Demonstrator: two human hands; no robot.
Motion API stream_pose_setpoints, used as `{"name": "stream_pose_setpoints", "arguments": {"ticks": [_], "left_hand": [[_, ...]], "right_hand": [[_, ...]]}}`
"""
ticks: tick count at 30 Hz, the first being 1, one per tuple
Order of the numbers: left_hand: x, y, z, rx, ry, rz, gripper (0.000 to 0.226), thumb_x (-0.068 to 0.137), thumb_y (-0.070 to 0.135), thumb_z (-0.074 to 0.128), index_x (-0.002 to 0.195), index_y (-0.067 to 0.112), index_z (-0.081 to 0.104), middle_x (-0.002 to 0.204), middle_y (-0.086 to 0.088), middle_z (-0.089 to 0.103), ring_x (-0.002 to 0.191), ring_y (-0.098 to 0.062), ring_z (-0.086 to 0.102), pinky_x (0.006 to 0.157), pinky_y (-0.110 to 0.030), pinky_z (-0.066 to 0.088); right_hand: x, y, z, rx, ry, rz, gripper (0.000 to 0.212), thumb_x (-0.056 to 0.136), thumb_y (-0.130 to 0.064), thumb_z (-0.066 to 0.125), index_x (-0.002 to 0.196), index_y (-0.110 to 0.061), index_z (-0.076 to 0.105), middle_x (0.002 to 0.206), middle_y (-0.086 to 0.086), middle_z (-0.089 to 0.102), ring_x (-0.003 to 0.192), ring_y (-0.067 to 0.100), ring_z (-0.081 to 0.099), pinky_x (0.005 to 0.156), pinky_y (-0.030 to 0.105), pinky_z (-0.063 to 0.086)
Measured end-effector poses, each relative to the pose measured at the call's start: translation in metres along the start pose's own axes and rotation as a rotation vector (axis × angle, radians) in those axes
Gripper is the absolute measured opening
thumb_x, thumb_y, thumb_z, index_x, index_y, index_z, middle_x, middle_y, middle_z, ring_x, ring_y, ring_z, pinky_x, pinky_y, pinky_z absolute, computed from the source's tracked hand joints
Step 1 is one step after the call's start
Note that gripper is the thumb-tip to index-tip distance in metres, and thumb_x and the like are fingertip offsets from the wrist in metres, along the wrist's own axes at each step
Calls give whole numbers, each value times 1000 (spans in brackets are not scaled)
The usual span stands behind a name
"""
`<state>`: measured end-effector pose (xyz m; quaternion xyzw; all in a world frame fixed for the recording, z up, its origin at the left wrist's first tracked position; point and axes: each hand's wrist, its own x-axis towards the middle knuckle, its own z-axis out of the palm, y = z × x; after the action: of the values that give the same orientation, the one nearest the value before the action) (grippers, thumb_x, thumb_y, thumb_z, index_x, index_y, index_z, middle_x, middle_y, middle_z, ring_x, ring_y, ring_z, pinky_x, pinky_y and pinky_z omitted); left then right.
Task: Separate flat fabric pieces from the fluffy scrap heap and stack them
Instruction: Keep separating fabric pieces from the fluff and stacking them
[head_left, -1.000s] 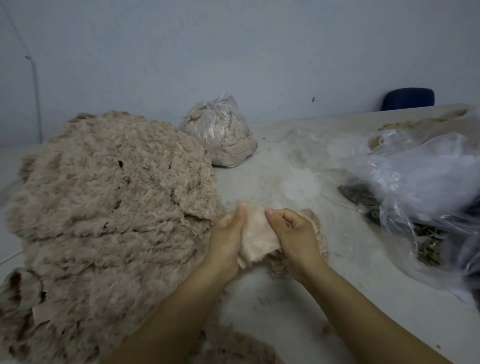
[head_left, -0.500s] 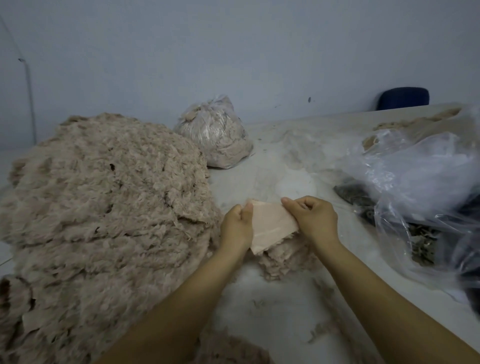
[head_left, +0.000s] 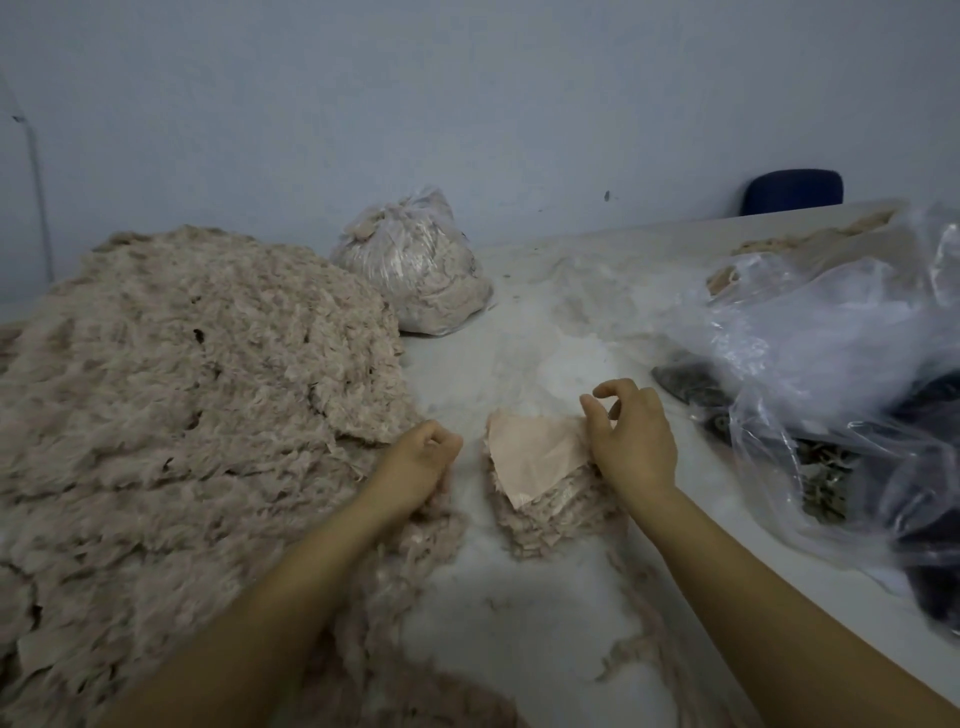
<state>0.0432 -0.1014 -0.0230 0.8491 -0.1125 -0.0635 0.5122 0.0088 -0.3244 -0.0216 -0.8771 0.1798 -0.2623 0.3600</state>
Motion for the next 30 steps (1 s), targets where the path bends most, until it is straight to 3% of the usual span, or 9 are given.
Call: {"name": "stream_pose_setpoints", "arguments": {"ticks": [3,6,9,11,15,20,22,26,30], "left_hand": [[-18,-1,-51,308,-363,104,12,81,33,72,84,25,64,60,13,59,53,1,51,54,-17,41],[-36,0,-90,666,-636,27,39,58,43,87,87,36,62,77,19,60,68,4,54,64,-14,43],[-46,-5,-106,1087,-691,41,52,61,45,85,104,28,61,104,10,58,91,-8,54,76,-21,44],[-48,-12,-107,1214,-666,71,29,75,29,76,99,19,64,106,1,61,96,-14,56,77,-23,42],[-50,-21,-102,1098,-540,124,21,88,14,56,74,24,44,74,9,52,63,5,43,60,-26,32],[-51,-19,-113,1172,-617,38,42,73,40,76,106,24,58,106,4,58,95,-14,53,80,-27,44],[-52,-21,-113,1200,-576,116,15,85,29,67,90,17,60,95,-3,63,85,-14,55,72,-26,41],[-57,-18,-104,758,-474,180,15,95,13,53,85,2,56,88,-11,60,82,-17,56,75,-29,42],[-64,-2,-72,323,-320,305,21,95,4,49,81,18,56,78,8,56,71,4,52,69,-18,41]], "right_hand": [[-18,-17,1,173,9,-166,9,94,-20,55,94,-18,64,92,1,56,76,13,52,71,26,38],[-58,-36,13,244,-162,-389,9,93,-16,58,90,-17,67,86,-4,60,76,9,52,72,18,39],[-97,-44,35,213,-462,-521,14,95,-23,56,98,-15,68,91,2,63,77,11,55,72,19,41],[-112,-47,46,221,-558,-524,17,95,-24,57,103,-14,68,93,4,63,78,9,53,70,13,38],[-123,-56,54,279,-659,-403,22,92,-26,61,111,-16,66,95,-3,60,83,5,51,73,7,37],[-128,-64,58,290,-767,-303,25,92,-27,62,115,-17,64,95,-7,56,87,5,54,80,15,43],[-130,-65,59,292,-774,-288,26,92,-25,62,116,-15,63,96,-6,56,88,5,53,77,9,41],[-133,-71,57,350,-783,-249,30,90,-32,65,117,-20,60,96,-10,57,87,2,54,73,5,39],[-132,-79,54,640,-809,-74,25,89,-25,67,111,-19,58,82,-11,64,69,-1,60,65,14,48]]}}
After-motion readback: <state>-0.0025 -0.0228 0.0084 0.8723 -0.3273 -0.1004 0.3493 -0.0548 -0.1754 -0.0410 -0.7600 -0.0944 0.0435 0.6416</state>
